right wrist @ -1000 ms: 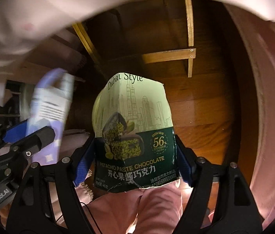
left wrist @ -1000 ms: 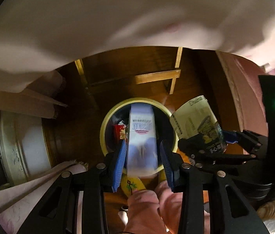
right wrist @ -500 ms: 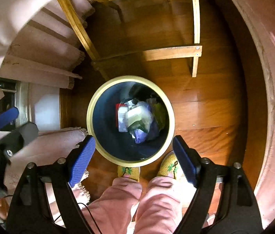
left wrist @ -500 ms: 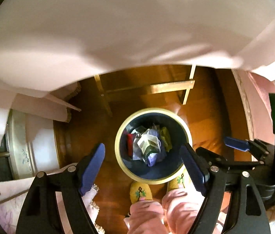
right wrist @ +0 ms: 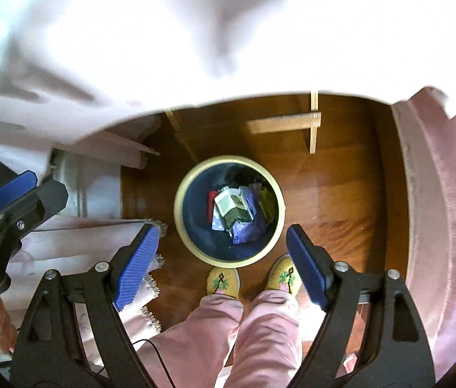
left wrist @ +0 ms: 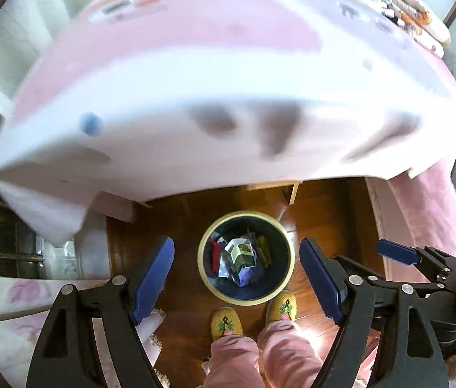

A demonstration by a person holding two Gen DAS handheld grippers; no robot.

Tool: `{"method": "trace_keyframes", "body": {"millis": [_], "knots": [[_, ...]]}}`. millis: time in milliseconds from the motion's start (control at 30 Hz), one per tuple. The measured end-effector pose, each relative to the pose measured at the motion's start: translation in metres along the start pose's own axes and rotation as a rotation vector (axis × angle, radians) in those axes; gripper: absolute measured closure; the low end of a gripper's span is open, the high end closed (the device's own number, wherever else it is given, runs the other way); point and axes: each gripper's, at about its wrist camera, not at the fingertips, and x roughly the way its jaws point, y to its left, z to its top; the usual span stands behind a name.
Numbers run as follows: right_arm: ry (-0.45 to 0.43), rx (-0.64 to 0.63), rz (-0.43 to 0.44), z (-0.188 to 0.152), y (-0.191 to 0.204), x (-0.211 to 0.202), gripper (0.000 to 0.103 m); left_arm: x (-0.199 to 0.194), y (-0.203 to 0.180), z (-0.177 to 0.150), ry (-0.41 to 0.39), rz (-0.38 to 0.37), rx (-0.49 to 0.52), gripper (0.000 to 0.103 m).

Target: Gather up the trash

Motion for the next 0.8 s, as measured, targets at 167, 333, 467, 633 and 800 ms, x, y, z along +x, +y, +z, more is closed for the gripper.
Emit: {"method": "trace_keyframes", "body": {"millis": [167,333,467,633,800], "knots": [[-0.056,-0.007,0.014,0.006,0.022,-0.059,0.023,-0.059,0.005,0.006,-0.038,0.009,-0.031,0.022],[-0.119,-0.031,0.039,0.013,0.045,-0.121,0.023,-0.114,0.010,0.014,-0.076,0.019,-0.046,0.022],[-0.150,-0.050,0.040,0.015,0.059,-0.162,0.023,-0.158,0.013,0.024,-0.096,0.028,-0.035,0.022],[-0.210,-0.046,0.033,0.018,0.074,-0.213,0.023,-0.202,0.017,0.034,-0.152,0.033,-0.023,0.022],[-0.291,-0.051,0.028,0.022,0.085,-0.260,0.023,-0.247,0.021,0.046,-0.209,0.031,-0.017,0.022]]}}
